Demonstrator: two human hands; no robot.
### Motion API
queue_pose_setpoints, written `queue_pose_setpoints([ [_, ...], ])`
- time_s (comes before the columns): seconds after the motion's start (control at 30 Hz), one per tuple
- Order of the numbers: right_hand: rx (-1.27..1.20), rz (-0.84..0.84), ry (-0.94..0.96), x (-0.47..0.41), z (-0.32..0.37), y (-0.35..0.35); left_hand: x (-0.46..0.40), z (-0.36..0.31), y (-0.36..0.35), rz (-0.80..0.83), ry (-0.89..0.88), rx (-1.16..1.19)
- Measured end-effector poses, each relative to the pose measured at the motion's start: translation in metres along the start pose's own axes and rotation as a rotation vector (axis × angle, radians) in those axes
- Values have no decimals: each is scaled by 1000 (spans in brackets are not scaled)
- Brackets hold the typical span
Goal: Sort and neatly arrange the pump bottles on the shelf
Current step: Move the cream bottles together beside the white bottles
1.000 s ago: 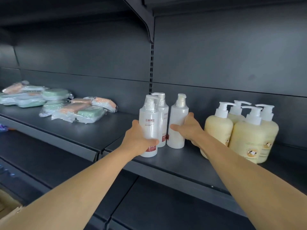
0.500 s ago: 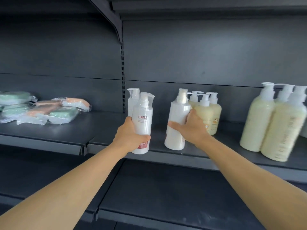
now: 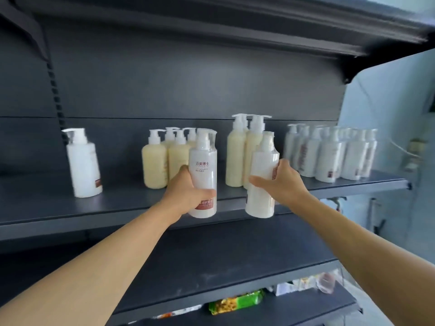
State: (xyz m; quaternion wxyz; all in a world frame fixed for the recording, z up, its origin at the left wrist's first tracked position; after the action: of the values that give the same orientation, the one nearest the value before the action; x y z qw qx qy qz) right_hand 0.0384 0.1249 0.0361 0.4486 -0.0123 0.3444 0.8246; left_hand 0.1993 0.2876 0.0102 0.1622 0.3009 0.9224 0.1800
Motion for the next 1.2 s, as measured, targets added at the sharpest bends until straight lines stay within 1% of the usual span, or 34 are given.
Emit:
queue_pose_setpoints([
  [0.13,47,-62,-44,-17,-45,57,-13,-36,-67,77,-57,7],
  [0.23,75,-94,-45,-38,-80,97,-29,-64,-119,85,-84,11],
  [0.4,82,-74,-31,-87,-131,153,-58,-106,-207,77,-91,-5],
  [0.57,78,-37,-25,-132,-175,182,-90,-125,-272,50,-38,-29],
  [0.8,96,-79,-73,-175,-227,205,-123,-134,-324,13,9,-69],
  [1.07,167,-108,-29,-204,-251,200,-150,-131,-357,-9,12,-97],
  [1.2,157,-135,-35,-214,-259,200,-163,-131,-363,-2,11,-99],
])
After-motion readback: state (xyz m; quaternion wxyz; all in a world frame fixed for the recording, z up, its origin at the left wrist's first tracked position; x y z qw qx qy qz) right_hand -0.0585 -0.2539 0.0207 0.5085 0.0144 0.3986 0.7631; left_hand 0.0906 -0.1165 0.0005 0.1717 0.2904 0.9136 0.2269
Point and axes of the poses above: each hand's wrist, its own x-axis away from the middle knuckle, its own y-axis out of the back of the hand, z = x × y, the point moved 7 cm from there along -x, towards the middle knuckle, and after that the axes turned 3 degrees about y, right-handed, at the moved point
